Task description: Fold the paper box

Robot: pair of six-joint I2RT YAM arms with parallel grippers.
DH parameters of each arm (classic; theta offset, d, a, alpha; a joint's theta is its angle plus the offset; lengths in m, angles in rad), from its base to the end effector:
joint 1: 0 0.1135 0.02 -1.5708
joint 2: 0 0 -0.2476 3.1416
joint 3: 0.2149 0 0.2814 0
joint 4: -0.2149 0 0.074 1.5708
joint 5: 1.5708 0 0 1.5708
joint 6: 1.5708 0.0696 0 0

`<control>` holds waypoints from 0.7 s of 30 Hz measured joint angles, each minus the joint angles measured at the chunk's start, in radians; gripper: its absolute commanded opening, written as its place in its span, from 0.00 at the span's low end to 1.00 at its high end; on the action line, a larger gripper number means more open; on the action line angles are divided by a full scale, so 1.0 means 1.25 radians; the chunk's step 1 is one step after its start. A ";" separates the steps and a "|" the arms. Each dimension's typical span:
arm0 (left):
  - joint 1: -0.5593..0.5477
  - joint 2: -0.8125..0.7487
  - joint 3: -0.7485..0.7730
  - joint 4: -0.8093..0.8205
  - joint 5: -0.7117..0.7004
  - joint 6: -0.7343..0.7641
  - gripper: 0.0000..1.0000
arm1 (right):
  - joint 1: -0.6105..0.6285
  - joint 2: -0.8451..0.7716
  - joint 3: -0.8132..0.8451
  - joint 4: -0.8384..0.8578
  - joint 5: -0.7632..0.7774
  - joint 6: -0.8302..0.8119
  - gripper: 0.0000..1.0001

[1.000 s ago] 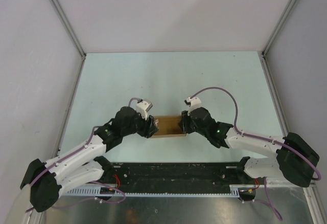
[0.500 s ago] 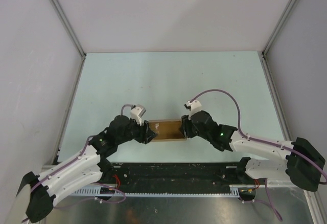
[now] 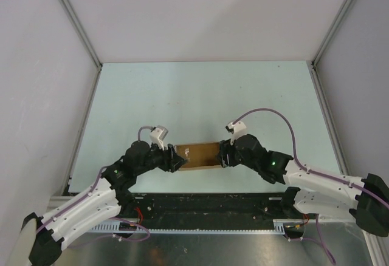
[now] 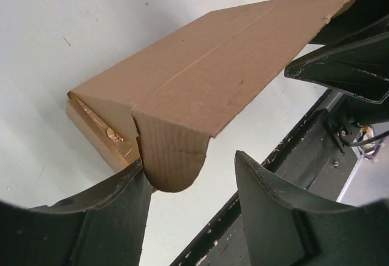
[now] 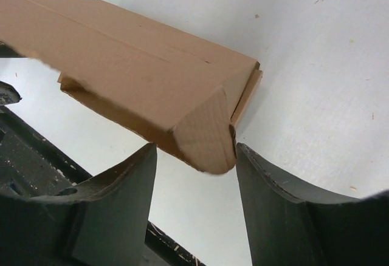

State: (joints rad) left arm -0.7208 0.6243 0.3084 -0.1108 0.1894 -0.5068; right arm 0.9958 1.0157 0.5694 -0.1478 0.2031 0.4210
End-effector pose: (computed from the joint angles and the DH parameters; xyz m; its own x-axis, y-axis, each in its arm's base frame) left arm 0.1631 -0.1608 0.1709 -0.6490 -0.0644 -0.7581 0.5284 0.6788 -0.5100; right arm 0.1647 0.2284 0.1798 -0.5766 -0.1537 -0.8024 -0.5428 0.8061 0.2356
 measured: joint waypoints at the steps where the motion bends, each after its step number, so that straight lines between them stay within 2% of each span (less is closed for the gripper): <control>1: 0.000 -0.003 0.000 0.000 0.000 -0.003 0.61 | 0.000 -0.009 0.000 -0.004 0.000 -0.002 0.63; 21: -0.001 -0.071 -0.024 -0.005 0.056 -0.057 0.62 | 0.002 -0.158 0.000 -0.070 0.000 -0.005 0.67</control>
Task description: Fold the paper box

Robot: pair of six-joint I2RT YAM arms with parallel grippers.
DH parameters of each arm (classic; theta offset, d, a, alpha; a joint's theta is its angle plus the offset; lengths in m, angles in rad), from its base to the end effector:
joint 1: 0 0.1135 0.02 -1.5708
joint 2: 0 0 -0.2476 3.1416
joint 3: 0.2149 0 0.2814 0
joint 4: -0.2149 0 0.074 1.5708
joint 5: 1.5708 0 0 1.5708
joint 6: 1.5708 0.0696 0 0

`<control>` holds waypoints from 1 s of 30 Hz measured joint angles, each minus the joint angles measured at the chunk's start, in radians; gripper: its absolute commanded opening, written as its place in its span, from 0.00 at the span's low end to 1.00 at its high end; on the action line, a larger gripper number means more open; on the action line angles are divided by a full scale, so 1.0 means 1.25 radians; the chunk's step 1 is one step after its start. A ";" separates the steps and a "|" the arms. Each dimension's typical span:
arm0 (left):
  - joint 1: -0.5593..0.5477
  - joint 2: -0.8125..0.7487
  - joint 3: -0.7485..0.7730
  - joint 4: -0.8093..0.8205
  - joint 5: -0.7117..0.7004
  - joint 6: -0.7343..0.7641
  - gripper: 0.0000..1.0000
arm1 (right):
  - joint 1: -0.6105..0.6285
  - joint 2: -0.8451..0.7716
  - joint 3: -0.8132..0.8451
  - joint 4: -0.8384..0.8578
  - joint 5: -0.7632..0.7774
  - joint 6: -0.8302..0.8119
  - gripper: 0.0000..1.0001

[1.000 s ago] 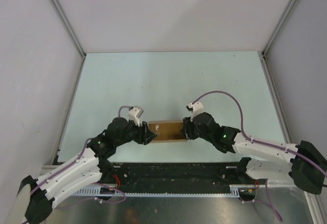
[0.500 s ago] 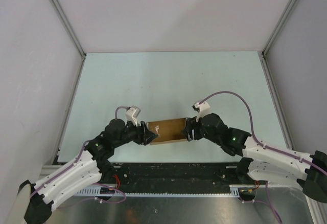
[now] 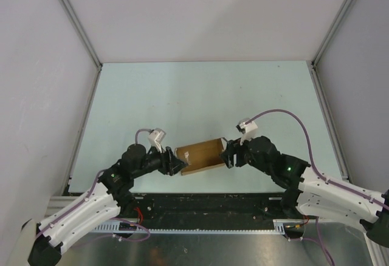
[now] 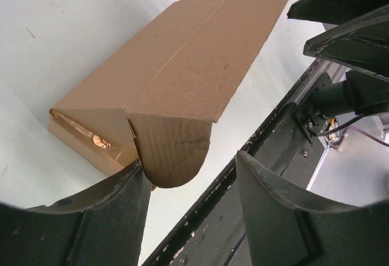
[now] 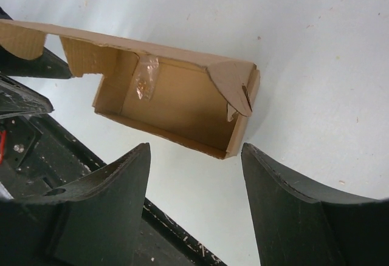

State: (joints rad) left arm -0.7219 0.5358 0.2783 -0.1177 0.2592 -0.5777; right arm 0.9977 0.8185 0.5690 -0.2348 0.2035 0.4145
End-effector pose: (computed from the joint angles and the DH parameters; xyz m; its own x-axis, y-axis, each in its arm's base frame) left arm 0.1531 -0.1586 0.1762 -0.6770 -0.1073 -0.7282 0.5348 0.6080 -0.5868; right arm 0.1516 0.2090 0.2184 -0.5234 -0.0837 -0.8480 -0.5628 0.7812 0.2703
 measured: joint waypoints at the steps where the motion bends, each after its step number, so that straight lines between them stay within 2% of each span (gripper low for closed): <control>1: 0.000 -0.005 -0.001 -0.001 0.003 0.000 0.62 | 0.000 -0.013 0.000 -0.002 0.000 0.000 0.67; 9: 0.000 -0.012 -0.001 -0.003 0.045 -0.002 0.61 | 0.000 -0.131 0.000 -0.014 0.020 -0.002 0.67; 17: -0.005 -0.013 -0.001 -0.004 0.124 -0.008 0.62 | 0.000 -0.150 0.000 -0.031 0.038 -0.006 0.67; 26: -0.016 -0.056 -0.001 -0.020 0.172 -0.045 0.71 | 0.000 -0.151 0.000 -0.032 0.042 -0.009 0.68; 30: -0.027 -0.085 -0.001 -0.046 0.146 -0.078 0.80 | 0.000 -0.157 0.000 -0.033 0.045 -0.016 0.68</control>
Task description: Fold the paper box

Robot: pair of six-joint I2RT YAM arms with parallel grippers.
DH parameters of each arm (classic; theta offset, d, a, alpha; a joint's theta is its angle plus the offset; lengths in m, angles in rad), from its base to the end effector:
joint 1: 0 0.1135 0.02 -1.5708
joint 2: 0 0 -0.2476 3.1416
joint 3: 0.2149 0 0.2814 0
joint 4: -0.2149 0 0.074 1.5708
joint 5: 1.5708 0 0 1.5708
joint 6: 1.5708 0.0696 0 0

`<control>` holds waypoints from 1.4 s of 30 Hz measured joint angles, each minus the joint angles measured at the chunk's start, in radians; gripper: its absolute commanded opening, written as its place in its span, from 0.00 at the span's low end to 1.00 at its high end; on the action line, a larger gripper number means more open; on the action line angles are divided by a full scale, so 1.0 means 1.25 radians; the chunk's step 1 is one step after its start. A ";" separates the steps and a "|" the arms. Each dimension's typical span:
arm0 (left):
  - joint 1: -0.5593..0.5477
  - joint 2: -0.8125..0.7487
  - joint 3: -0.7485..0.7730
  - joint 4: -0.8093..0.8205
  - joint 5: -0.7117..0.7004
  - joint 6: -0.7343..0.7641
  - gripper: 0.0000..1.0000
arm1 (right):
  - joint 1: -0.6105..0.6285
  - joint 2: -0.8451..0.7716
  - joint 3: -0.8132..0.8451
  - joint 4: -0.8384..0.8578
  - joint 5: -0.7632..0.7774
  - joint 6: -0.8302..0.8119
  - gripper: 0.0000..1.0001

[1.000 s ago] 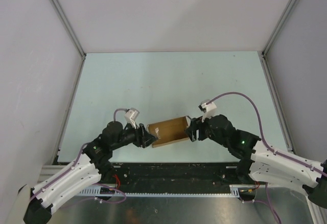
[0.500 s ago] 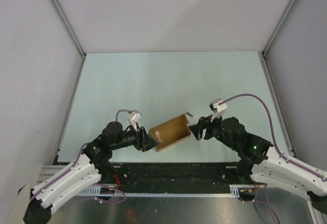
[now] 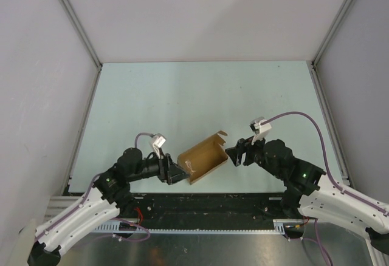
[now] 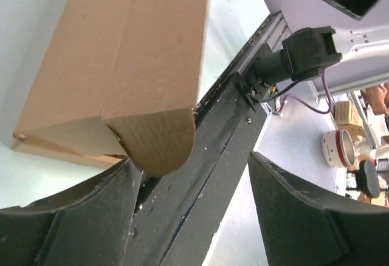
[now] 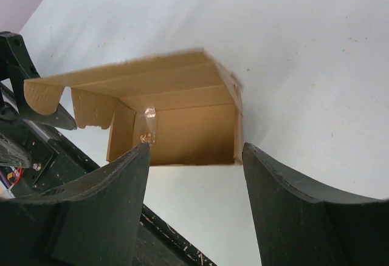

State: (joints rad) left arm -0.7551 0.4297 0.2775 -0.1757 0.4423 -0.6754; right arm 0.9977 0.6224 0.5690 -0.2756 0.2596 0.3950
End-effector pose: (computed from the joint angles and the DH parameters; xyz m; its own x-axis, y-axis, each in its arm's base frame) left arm 0.1291 -0.1624 0.1902 -0.7548 -0.0656 -0.6527 0.5671 0.4349 -0.6995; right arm 0.1399 0.1838 0.2575 -0.4235 0.0297 -0.9054 -0.5605 0.7766 0.2876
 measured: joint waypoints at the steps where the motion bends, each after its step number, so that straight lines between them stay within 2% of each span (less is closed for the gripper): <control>1: -0.003 -0.006 0.000 -0.012 -0.015 -0.009 0.82 | 0.000 -0.002 0.000 0.000 0.002 -0.002 0.68; 8: -0.036 -0.068 -0.001 -0.111 -0.138 -0.083 0.86 | 0.000 -0.006 0.000 -0.002 0.012 -0.006 0.68; 16: -0.060 -0.067 -0.001 -0.186 -0.241 -0.139 0.88 | 0.000 -0.006 0.000 -0.002 0.016 -0.009 0.68; 22: -0.062 -0.109 0.017 -0.213 -0.269 -0.136 0.88 | 0.000 -0.012 0.002 -0.003 0.031 -0.015 0.68; 28: -0.063 -0.117 0.119 -0.217 -0.266 -0.092 0.88 | 0.000 0.004 0.042 -0.005 0.065 -0.029 0.66; 32: -0.063 -0.145 0.169 -0.212 -0.282 -0.067 0.88 | -0.001 0.050 0.106 -0.009 0.069 -0.088 0.53; 34: -0.063 -0.165 0.180 -0.207 -0.298 -0.061 0.88 | -0.004 0.079 0.143 -0.016 0.036 -0.155 0.52; 37: -0.063 -0.182 0.182 -0.204 -0.314 -0.060 0.88 | -0.012 0.116 0.197 -0.045 -0.035 -0.259 0.59; 38: -0.063 -0.182 0.182 -0.205 -0.317 -0.060 0.88 | -0.018 0.130 0.219 -0.055 -0.069 -0.310 0.68; 40: -0.063 -0.182 0.182 -0.205 -0.318 -0.061 0.88 | -0.031 0.146 0.242 -0.066 -0.143 -0.404 0.79; 42: -0.063 -0.183 0.182 -0.205 -0.319 -0.062 0.88 | -0.050 0.153 0.252 -0.079 -0.221 -0.493 0.84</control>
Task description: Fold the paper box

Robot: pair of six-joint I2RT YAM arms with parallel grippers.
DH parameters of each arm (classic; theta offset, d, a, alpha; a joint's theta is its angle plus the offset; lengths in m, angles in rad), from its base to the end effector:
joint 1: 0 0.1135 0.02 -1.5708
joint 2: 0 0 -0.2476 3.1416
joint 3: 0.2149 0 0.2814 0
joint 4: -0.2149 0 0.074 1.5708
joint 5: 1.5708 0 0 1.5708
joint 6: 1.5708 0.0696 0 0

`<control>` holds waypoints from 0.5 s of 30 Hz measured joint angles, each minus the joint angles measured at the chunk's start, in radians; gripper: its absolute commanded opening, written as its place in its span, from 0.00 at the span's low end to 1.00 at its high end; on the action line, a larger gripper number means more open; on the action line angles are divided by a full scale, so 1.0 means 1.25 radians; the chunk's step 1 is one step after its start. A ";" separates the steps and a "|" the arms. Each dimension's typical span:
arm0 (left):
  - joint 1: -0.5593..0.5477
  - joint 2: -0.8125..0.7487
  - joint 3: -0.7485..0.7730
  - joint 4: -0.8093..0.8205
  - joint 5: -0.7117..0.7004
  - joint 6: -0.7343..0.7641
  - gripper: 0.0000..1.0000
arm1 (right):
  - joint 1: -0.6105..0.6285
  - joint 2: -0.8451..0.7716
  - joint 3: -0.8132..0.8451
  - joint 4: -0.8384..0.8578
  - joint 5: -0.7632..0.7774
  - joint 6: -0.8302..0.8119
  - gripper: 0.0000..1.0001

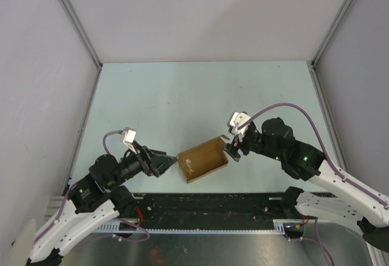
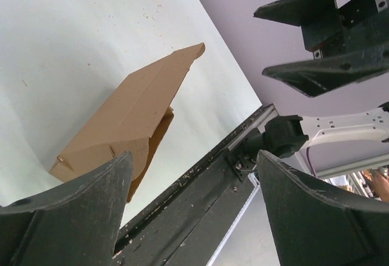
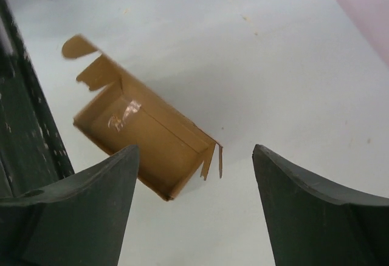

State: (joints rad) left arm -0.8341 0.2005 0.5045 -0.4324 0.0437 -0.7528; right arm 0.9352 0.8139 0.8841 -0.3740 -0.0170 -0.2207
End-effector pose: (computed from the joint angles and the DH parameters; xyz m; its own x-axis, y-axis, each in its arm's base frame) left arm 0.1080 -0.1236 0.2840 -0.5886 -0.3677 -0.7200 0.5025 0.5313 -0.6821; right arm 0.1516 0.2075 0.3297 0.0050 -0.3620 -0.9322 -0.8334 0.5137 -0.2039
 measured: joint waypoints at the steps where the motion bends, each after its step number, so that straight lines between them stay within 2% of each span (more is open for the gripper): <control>1: 0.000 -0.002 -0.001 0.000 -0.001 0.000 0.88 | -0.010 0.003 0.002 -0.008 -0.038 -0.046 0.86; 5: 0.000 -0.023 -0.001 -0.003 -0.012 -0.003 0.88 | -0.081 0.034 0.008 -0.035 -0.220 -0.226 0.88; 9: 0.000 -0.033 -0.002 -0.003 -0.017 -0.005 0.88 | -0.153 0.101 0.026 -0.039 -0.366 -0.332 0.88; 15: 0.000 -0.033 -0.014 -0.004 -0.020 -0.005 0.88 | -0.157 0.187 0.048 -0.026 -0.500 -0.429 0.85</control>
State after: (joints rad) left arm -0.8341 0.1596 0.4870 -0.4370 0.0181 -0.7593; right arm 0.7383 1.0473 0.9436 -0.4061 -0.6426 -0.7567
